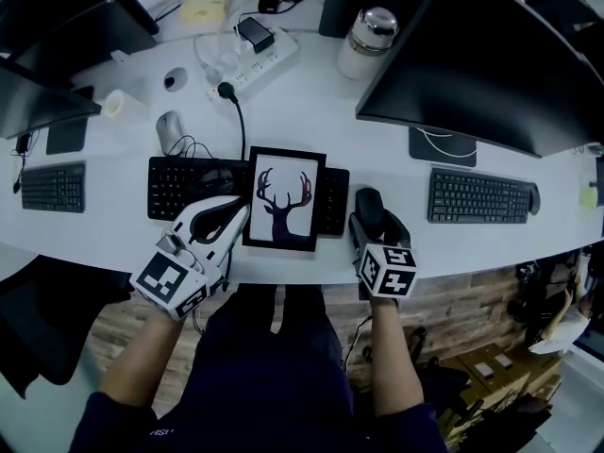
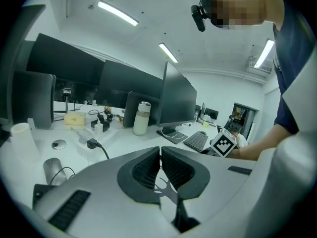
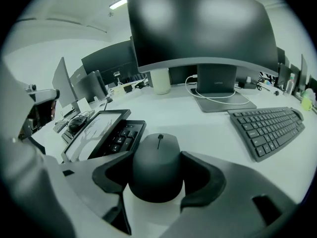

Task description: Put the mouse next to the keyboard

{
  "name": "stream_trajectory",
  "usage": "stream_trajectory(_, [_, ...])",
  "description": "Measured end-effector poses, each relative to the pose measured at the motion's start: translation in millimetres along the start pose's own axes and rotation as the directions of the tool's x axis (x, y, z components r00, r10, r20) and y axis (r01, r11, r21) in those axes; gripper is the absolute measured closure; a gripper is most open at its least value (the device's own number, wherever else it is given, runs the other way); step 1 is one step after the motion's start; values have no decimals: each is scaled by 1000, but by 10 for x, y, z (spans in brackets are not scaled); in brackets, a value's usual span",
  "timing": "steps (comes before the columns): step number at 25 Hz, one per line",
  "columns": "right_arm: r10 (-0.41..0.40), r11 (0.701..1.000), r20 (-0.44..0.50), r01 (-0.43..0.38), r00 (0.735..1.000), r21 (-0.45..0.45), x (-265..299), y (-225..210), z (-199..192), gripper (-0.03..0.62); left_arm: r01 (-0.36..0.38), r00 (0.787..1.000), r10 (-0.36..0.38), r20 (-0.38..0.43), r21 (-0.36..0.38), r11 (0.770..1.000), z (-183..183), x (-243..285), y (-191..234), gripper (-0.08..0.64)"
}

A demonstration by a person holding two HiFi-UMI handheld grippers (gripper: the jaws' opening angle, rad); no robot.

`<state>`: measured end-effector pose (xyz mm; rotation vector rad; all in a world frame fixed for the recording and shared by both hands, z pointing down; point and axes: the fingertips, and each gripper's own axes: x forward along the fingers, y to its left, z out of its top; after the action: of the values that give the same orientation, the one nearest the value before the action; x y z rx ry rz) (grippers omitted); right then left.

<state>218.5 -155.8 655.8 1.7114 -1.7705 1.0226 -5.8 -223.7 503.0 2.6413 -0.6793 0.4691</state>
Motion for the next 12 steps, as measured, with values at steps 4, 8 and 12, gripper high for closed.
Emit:
stream_trajectory(4, [-22,1000,0,22,1000,-20,30,-34,-18,293,-2,1000,2,-3,0,1000,-10,-16,-7,526])
stream_trajectory(8, [-42,997,3,42,999,-61,55,-47,-13,293,-7,1000,7,-9,-3,1000,-22,-31,-22,526])
stream_trajectory(12, [-57,994,7,58,998,-94,85,-40,-5,293,-12,1000,12,-10,-5,1000,-37,-42,-26,526])
